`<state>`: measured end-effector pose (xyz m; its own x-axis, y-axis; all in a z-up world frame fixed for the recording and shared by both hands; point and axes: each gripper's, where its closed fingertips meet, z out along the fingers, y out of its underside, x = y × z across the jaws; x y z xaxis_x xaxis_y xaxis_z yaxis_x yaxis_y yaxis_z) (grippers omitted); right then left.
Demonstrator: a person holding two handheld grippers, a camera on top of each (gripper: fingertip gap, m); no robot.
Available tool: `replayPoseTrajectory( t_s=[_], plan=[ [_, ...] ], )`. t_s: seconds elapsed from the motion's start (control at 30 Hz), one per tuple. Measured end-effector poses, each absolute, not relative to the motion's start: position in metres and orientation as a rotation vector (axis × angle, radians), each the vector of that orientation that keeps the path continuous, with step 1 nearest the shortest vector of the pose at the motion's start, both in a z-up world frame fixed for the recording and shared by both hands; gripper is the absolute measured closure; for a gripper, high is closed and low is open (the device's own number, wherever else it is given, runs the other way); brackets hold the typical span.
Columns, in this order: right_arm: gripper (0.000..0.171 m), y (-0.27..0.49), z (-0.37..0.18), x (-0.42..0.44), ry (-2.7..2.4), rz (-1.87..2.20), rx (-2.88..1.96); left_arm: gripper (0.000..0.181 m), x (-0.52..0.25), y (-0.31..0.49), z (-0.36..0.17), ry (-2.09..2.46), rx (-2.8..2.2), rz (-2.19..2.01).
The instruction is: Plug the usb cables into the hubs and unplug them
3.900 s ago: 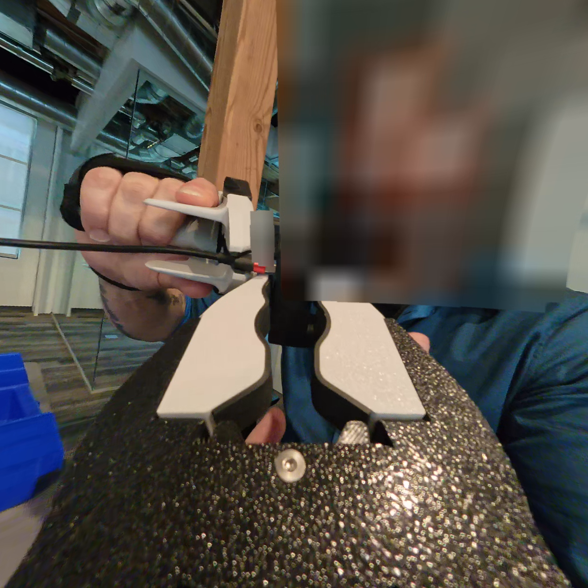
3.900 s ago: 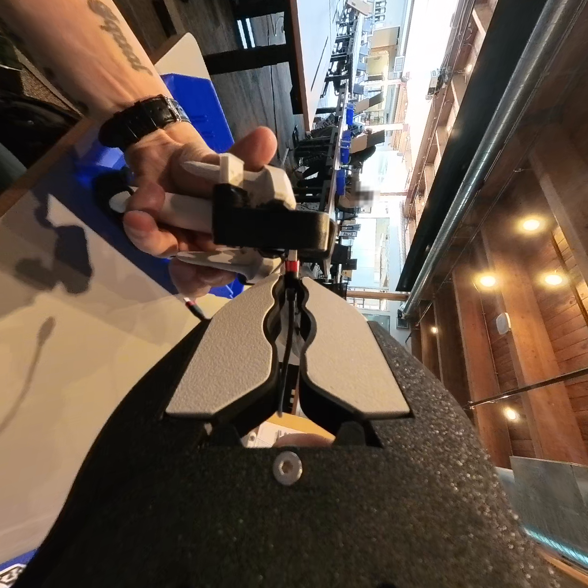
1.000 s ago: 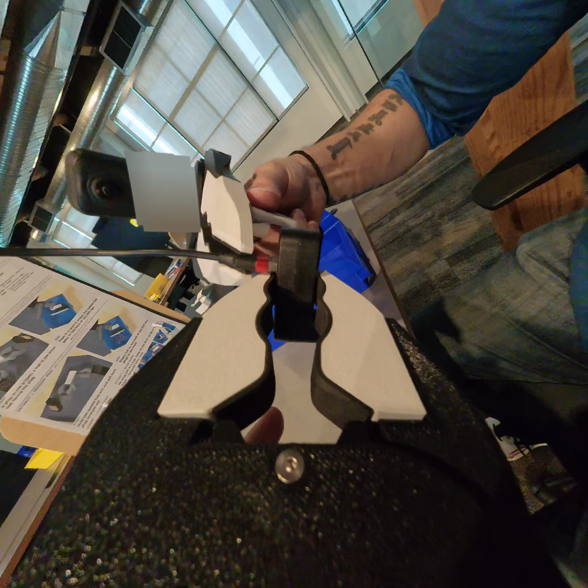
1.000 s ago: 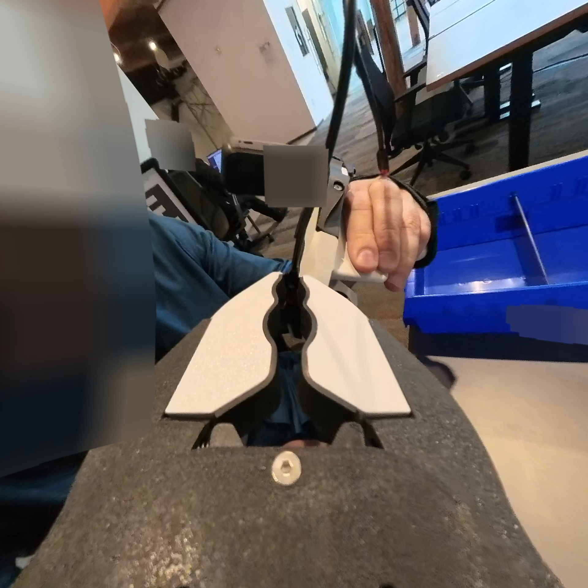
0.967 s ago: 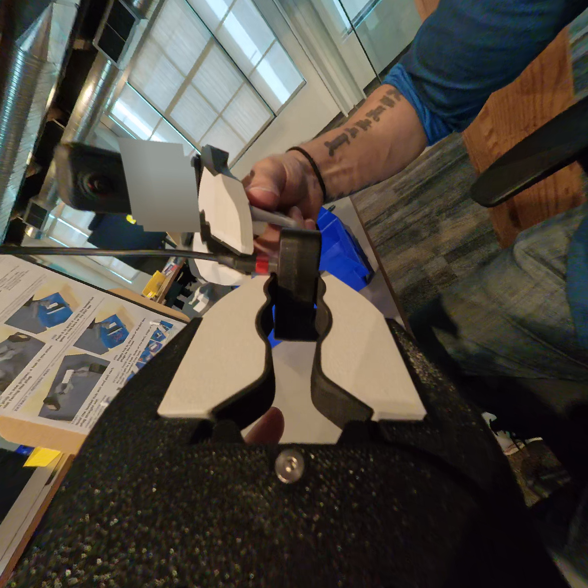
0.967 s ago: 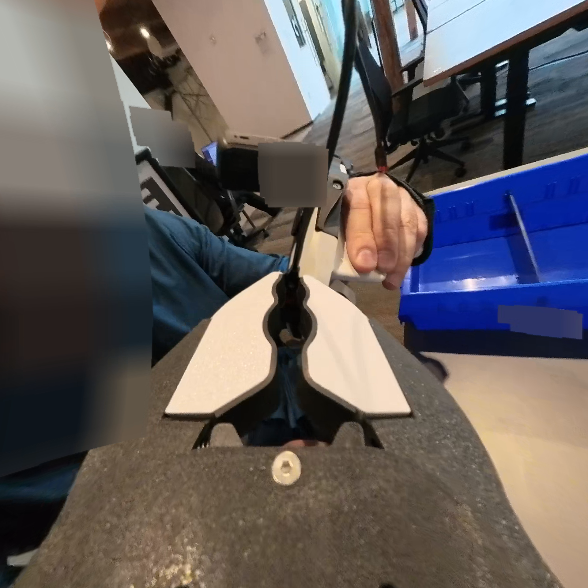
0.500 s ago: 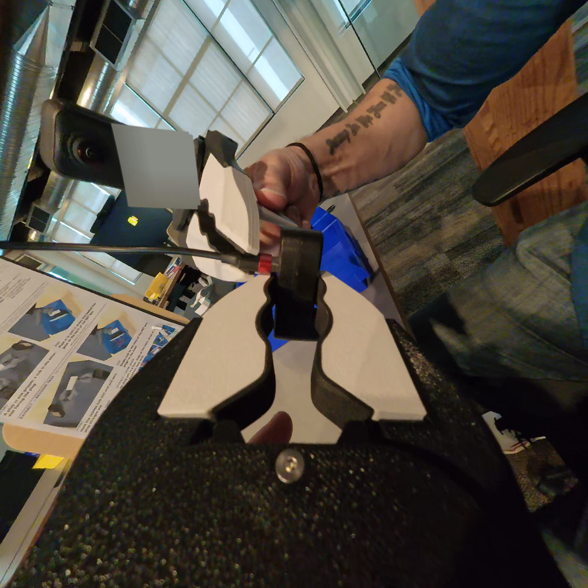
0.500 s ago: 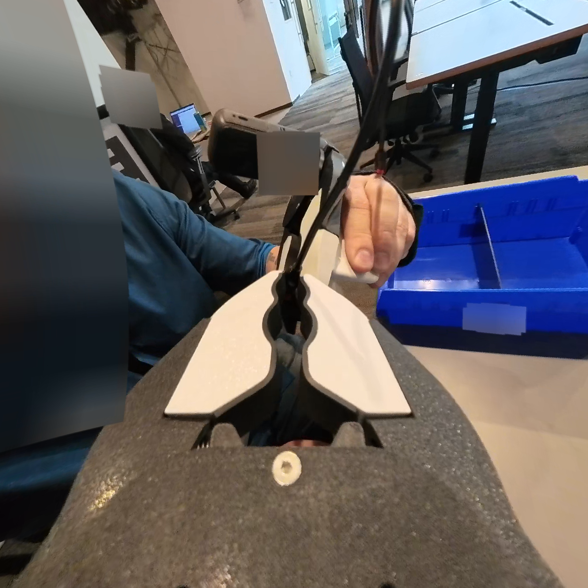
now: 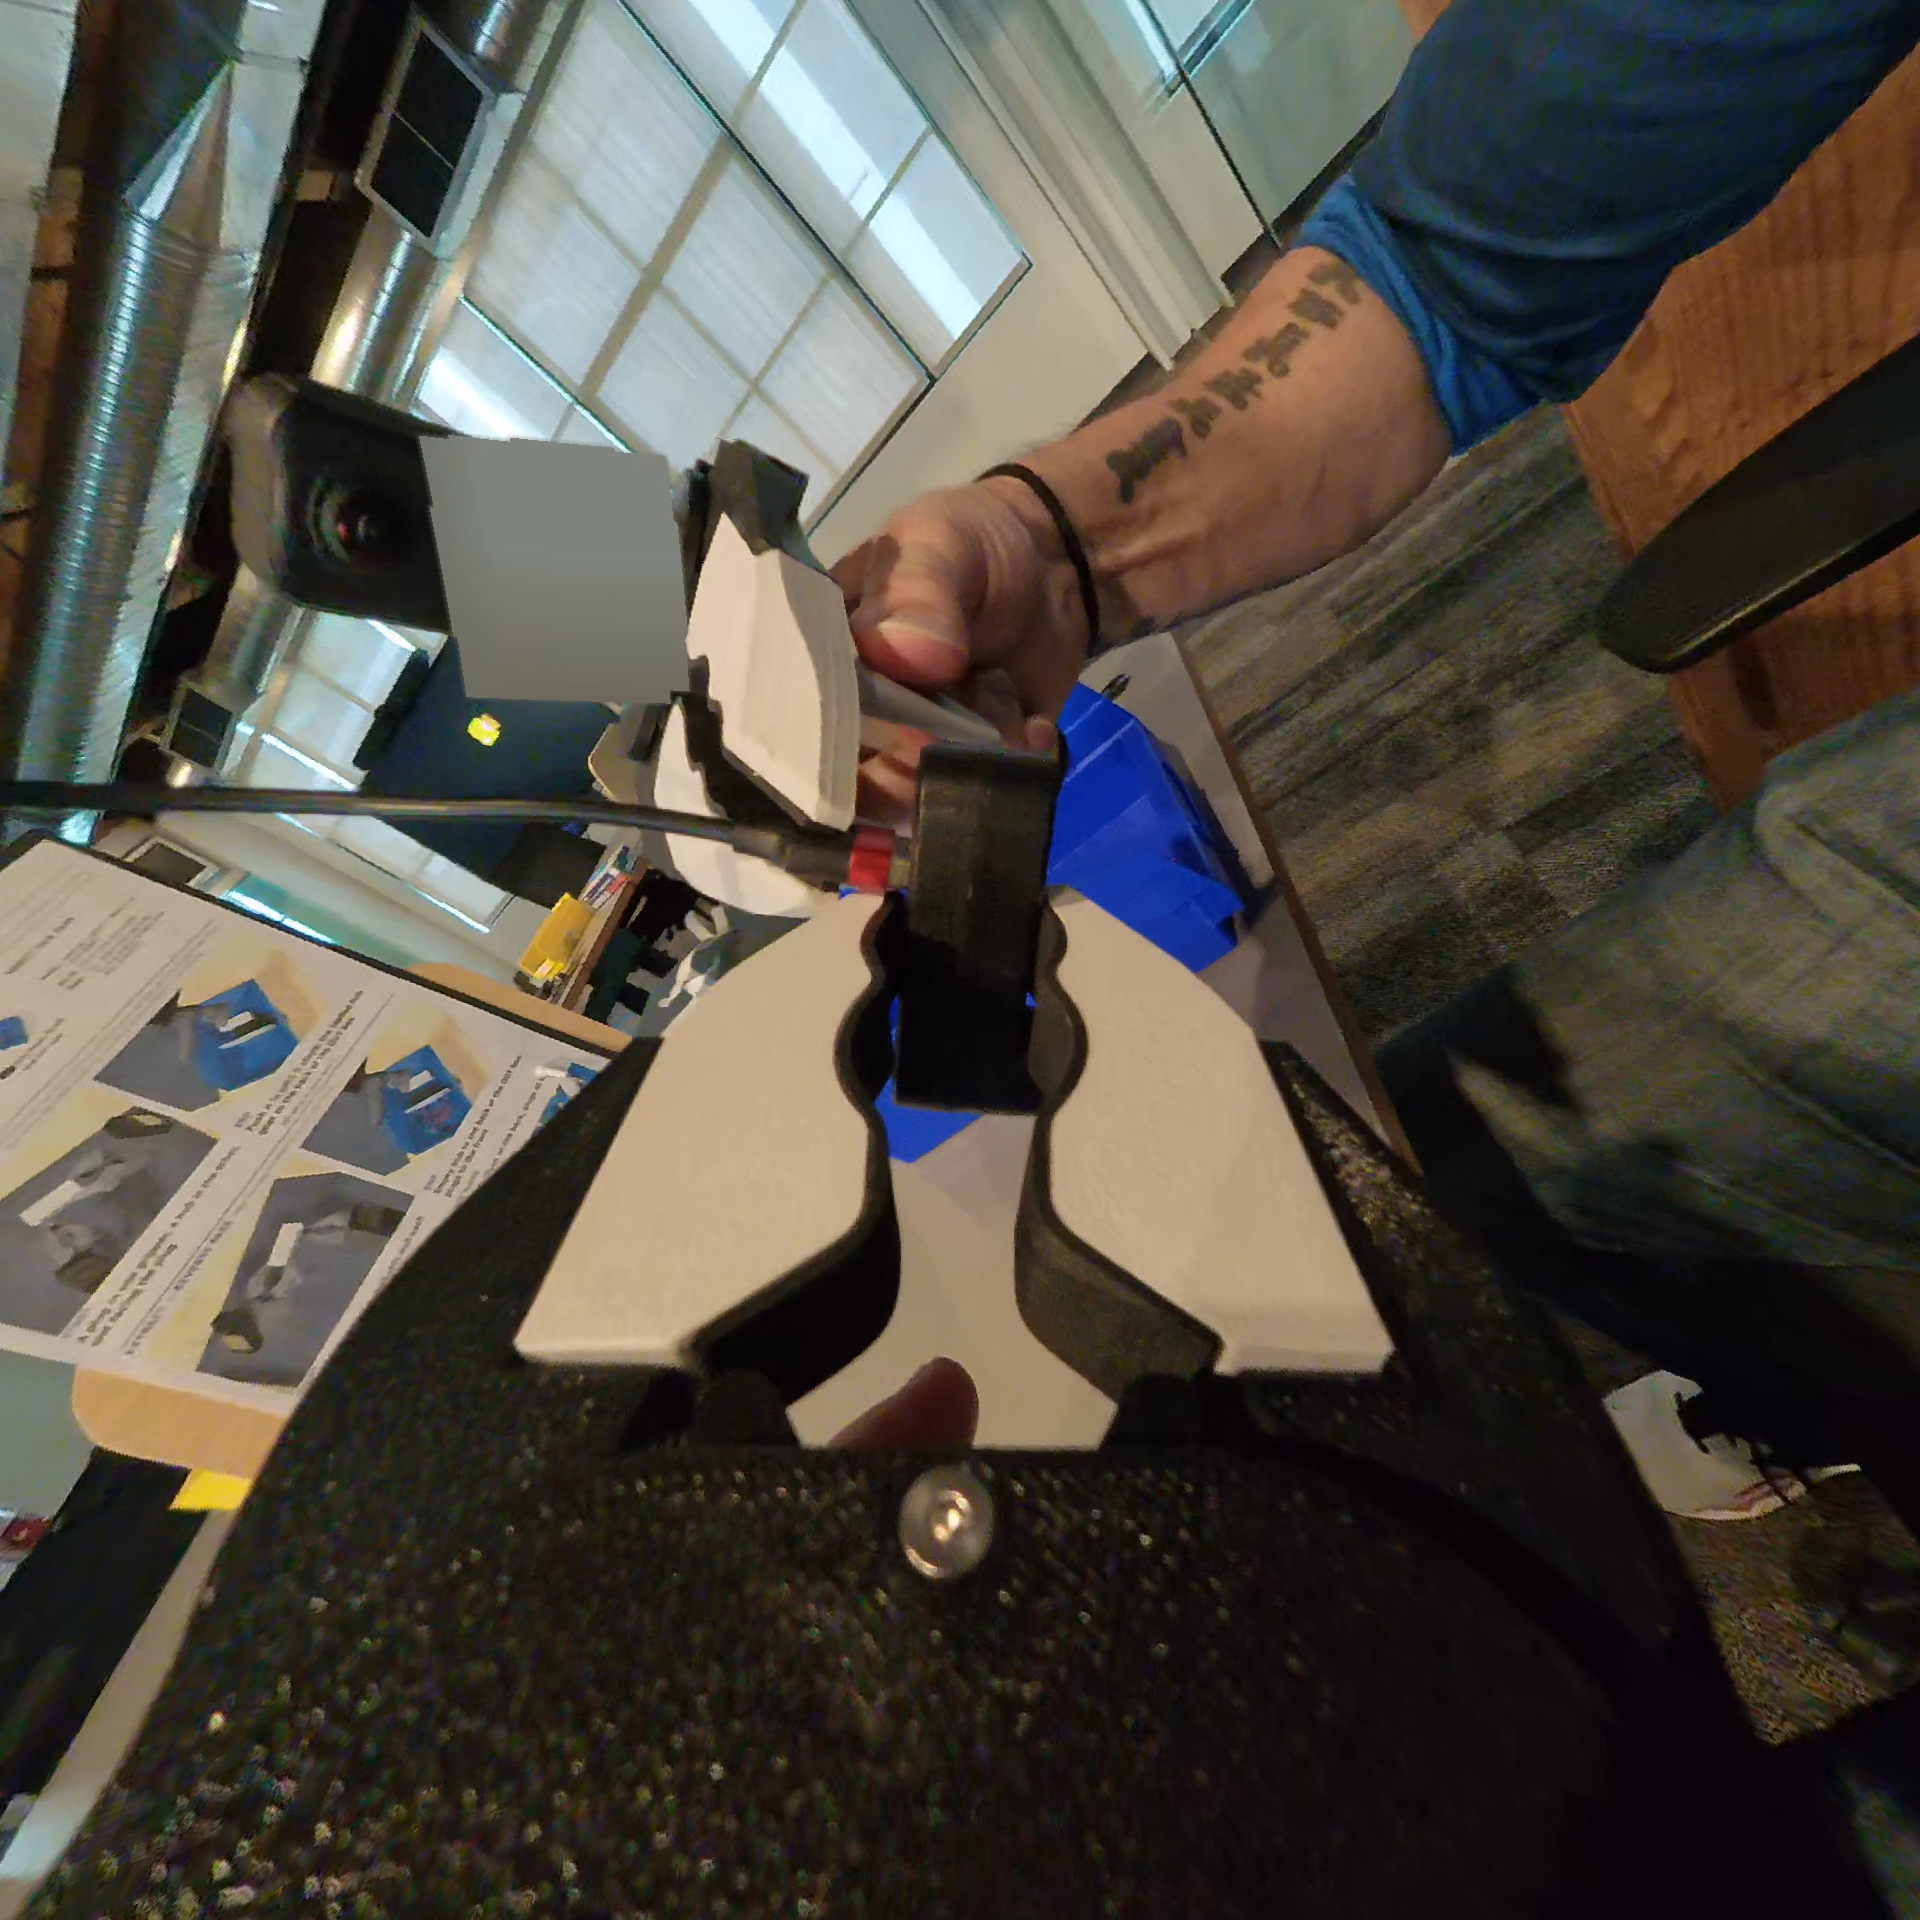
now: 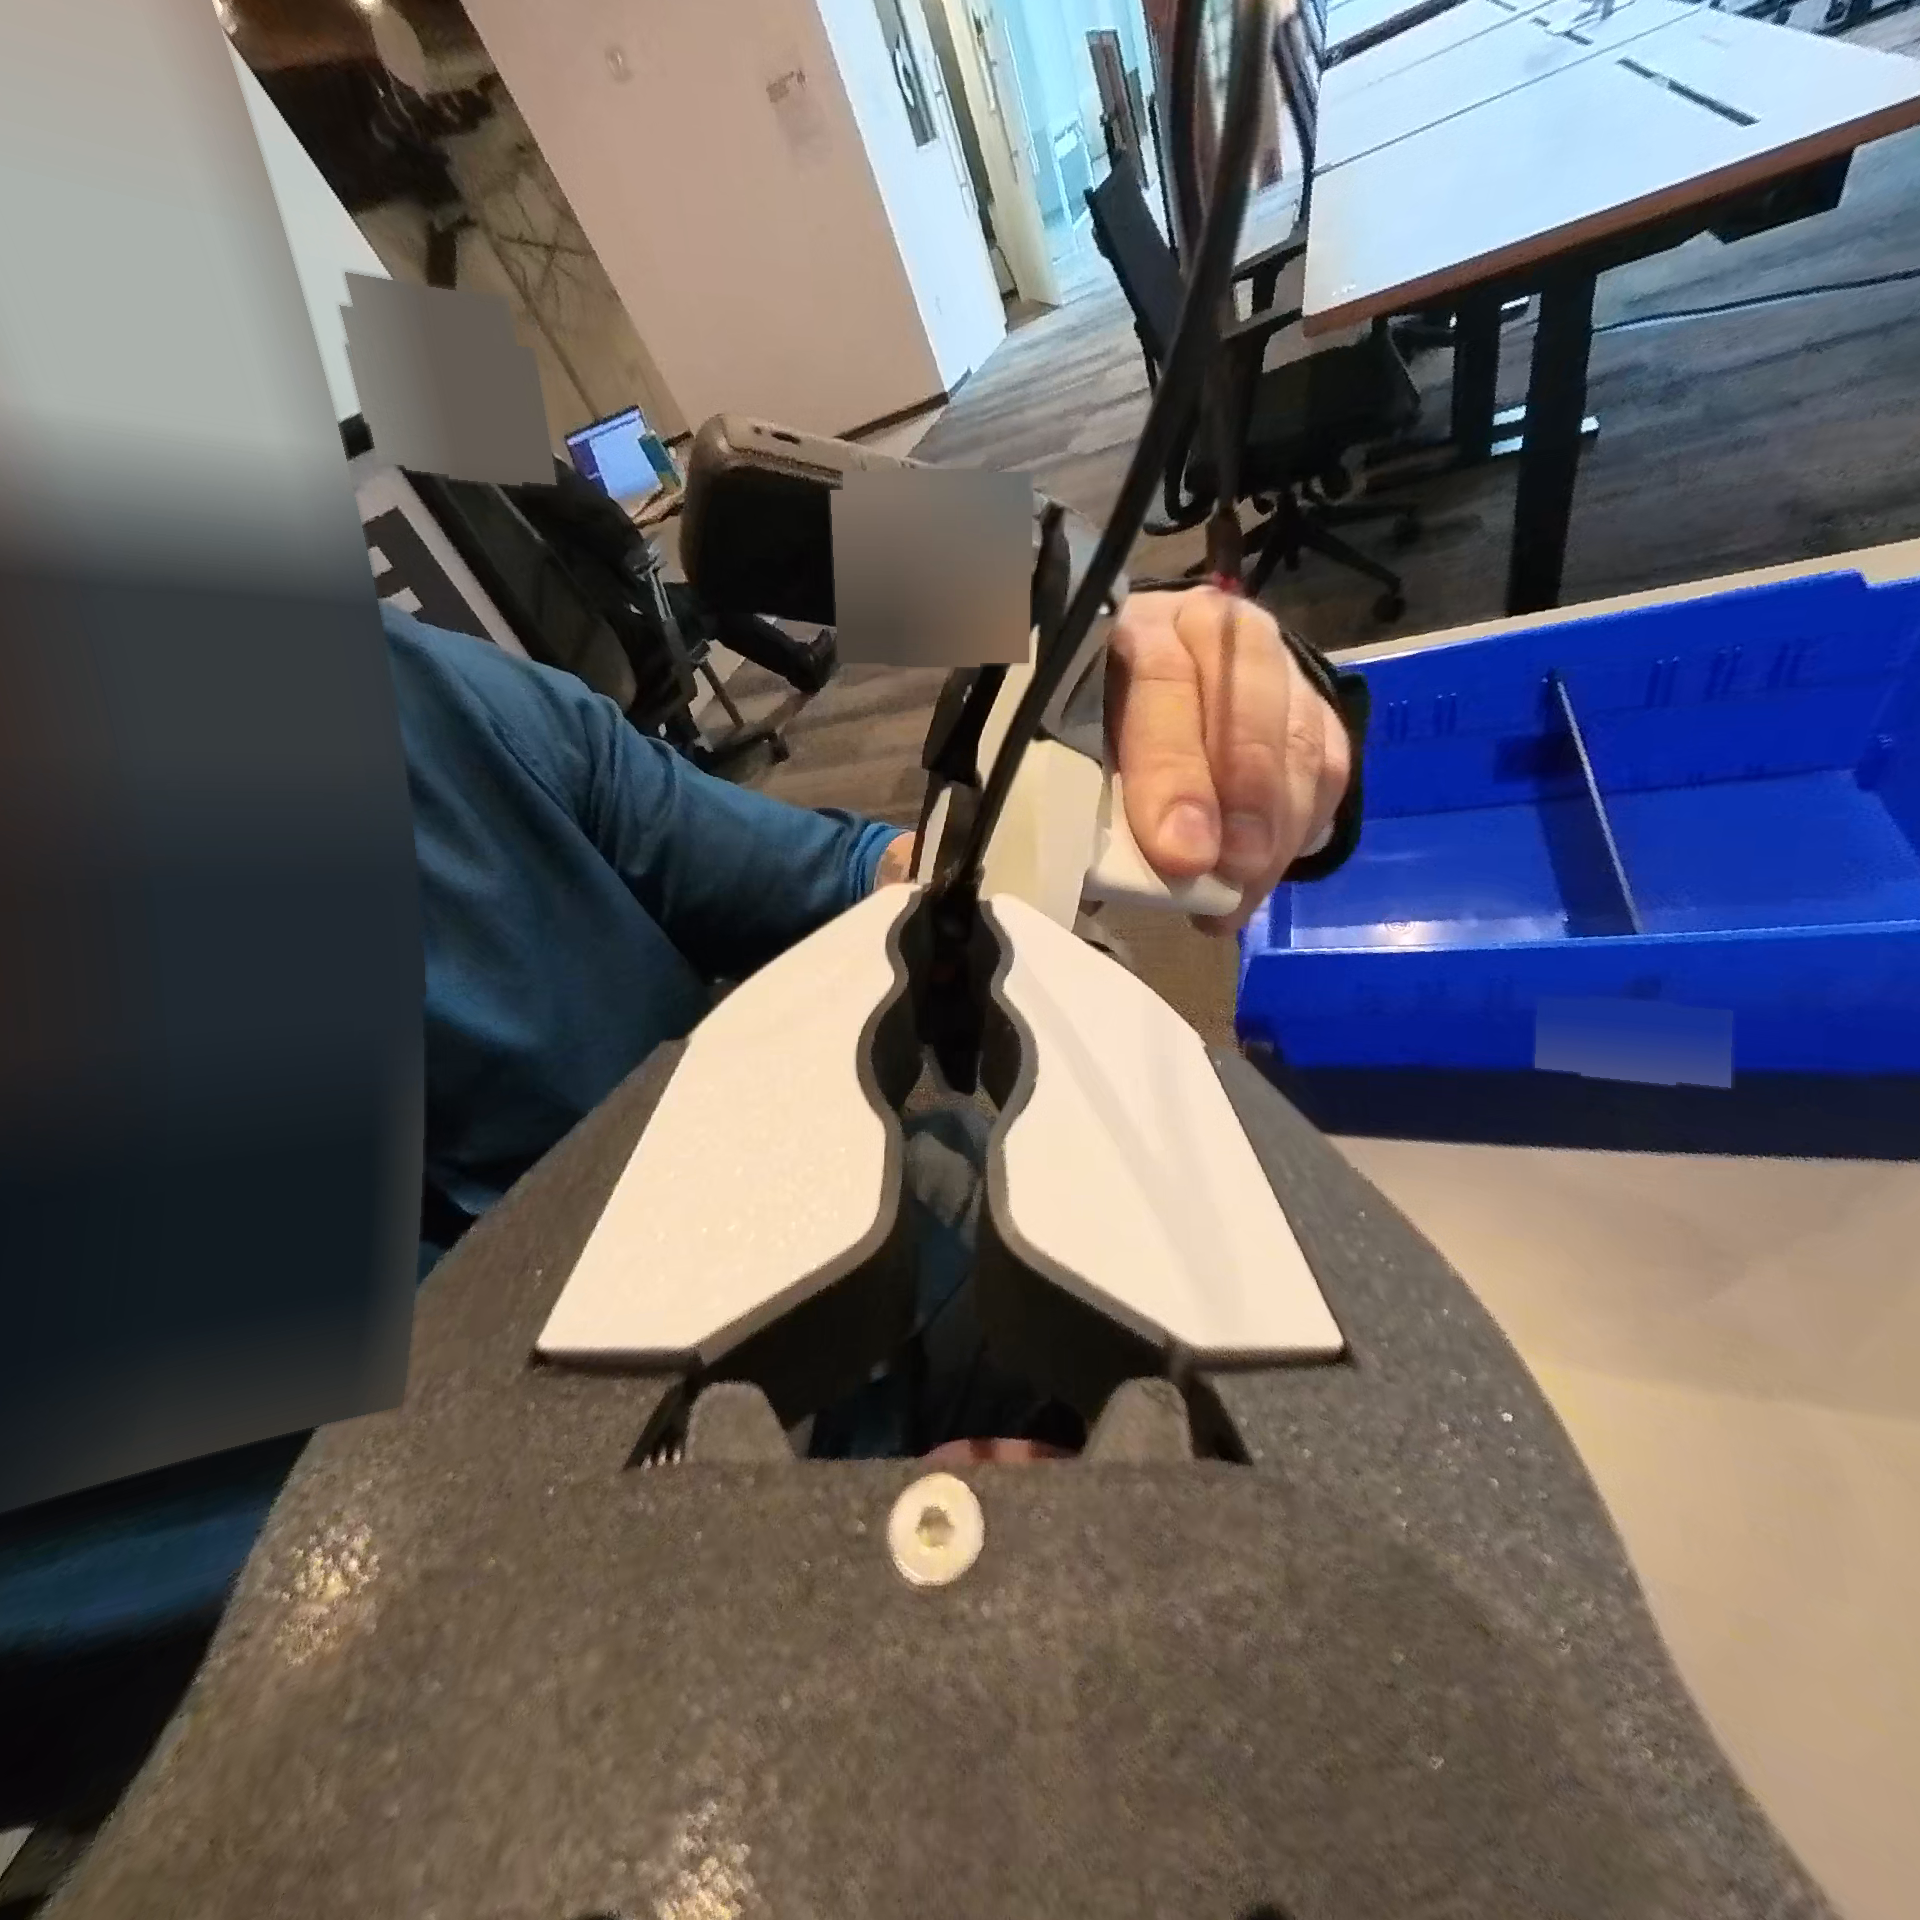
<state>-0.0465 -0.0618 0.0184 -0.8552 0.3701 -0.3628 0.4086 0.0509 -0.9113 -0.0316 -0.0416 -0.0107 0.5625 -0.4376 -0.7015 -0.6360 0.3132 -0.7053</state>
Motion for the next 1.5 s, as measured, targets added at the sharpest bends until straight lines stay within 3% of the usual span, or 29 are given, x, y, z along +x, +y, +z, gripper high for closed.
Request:
replayPoseTrajectory(
  t_s=[0.57,0.67,0.8,0.93,1.17,1.37,1.5],
  plan=[
    [0.164,-0.059,0.01,-0.043,2.209,-1.909,0.799,0.158,-0.028,-0.04,-0.023,1.102,-1.359,0.175],
    [0.14,-0.056,0.015,-0.044,2.142,-1.881,0.786,0.159,-0.027,-0.039,-0.031,1.13,-1.379,0.179],
    [0.131,-0.049,0.018,-0.046,2.134,-1.813,0.785,0.159,-0.023,-0.039,-0.037,1.162,-1.394,0.173],
    [0.135,-0.05,0.013,-0.041,2.174,-1.701,0.749,0.159,-0.024,-0.04,-0.039,1.171,-1.412,0.166],
    [0.166,-0.054,0.004,-0.04,2.266,-1.607,0.727,0.159,-0.022,-0.043,-0.039,1.18,-1.415,0.148],
    [0.155,-0.056,-0.003,-0.035,2.278,-1.53,0.722,0.159,-0.023,-0.044,-0.04,1.186,-1.417,0.14],
    [0.165,-0.057,-0.005,-0.034,2.278,-1.506,0.715,0.159,-0.02,-0.046,-0.041,1.202,-1.419,0.13]
  ],
)
